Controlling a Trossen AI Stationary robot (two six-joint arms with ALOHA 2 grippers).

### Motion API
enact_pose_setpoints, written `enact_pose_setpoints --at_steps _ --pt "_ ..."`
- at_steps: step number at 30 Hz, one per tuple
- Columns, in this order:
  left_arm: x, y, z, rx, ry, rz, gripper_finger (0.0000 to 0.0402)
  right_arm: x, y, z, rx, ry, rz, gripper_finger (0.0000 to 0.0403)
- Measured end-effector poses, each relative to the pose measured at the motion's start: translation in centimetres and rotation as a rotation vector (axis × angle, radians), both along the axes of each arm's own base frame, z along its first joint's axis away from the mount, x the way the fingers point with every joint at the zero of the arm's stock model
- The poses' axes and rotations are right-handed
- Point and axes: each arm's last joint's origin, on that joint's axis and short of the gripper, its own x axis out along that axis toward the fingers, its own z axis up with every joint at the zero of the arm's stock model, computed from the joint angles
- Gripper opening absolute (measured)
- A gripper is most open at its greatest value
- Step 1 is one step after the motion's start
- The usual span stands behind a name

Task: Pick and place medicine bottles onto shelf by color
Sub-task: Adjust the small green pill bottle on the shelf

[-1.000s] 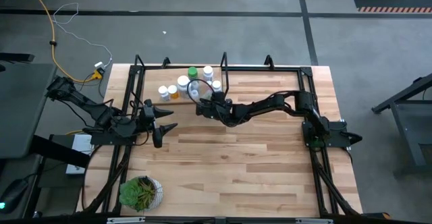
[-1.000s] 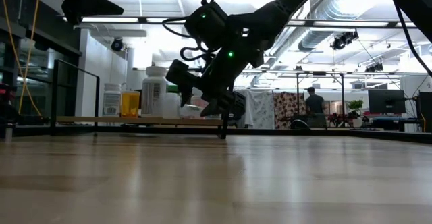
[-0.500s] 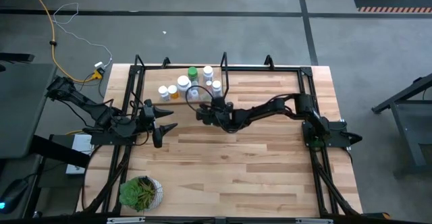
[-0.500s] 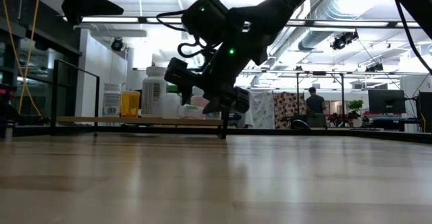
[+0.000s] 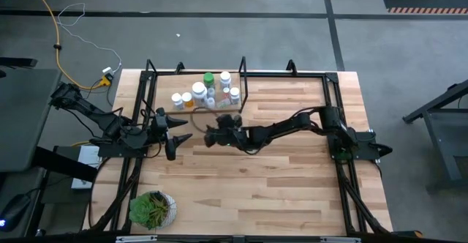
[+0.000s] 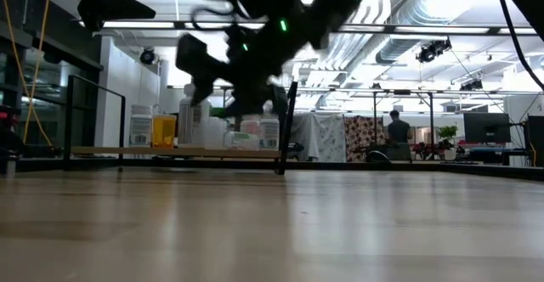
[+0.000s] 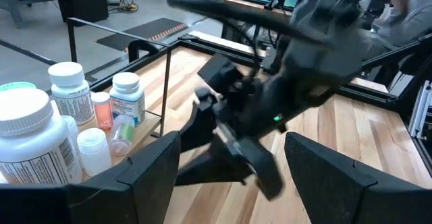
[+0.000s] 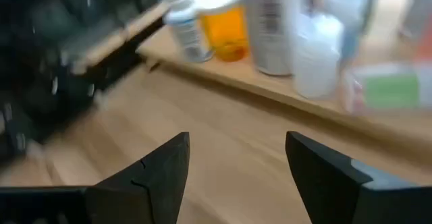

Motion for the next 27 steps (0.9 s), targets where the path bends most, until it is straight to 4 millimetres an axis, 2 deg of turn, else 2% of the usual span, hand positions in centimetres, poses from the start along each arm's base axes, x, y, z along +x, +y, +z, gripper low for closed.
enact_pose_setpoints --at_steps 7,11,14,20,23,27 --pt "0.0 0.0 0.0 -0.006 0.002 -0.016 0.0257 0.5 0.6 5.3 -0.364 0.603 0.288 0.0236" --pt "0.0 0.0 0.0 -0.006 0.002 -0.016 0.0257 0.6 0.6 8.7 -0.55 0.803 0.491 0.0236" --pt "0.0 -0.1 0.0 -0.008 0.001 -0.016 0.0257 0.2 -0.2 10.1 -0.608 0.91 0.605 0.0236" --pt "0.0 -0.1 0.0 -0.012 -0.001 -0.015 0.0257 -0.1 -5.2 10.0 -0.564 0.986 0.786 0.0236" --pt "0.0 -0.1 0.0 -0.012 0.0 -0.014 0.0257 0.0 -7.7 9.1 -0.54 0.991 0.848 0.0236" --pt "0.0 0.0 0.0 -0.006 0.001 -0.012 0.0257 0.5 -9.9 7.3 -0.523 1.018 0.891 0.0236"
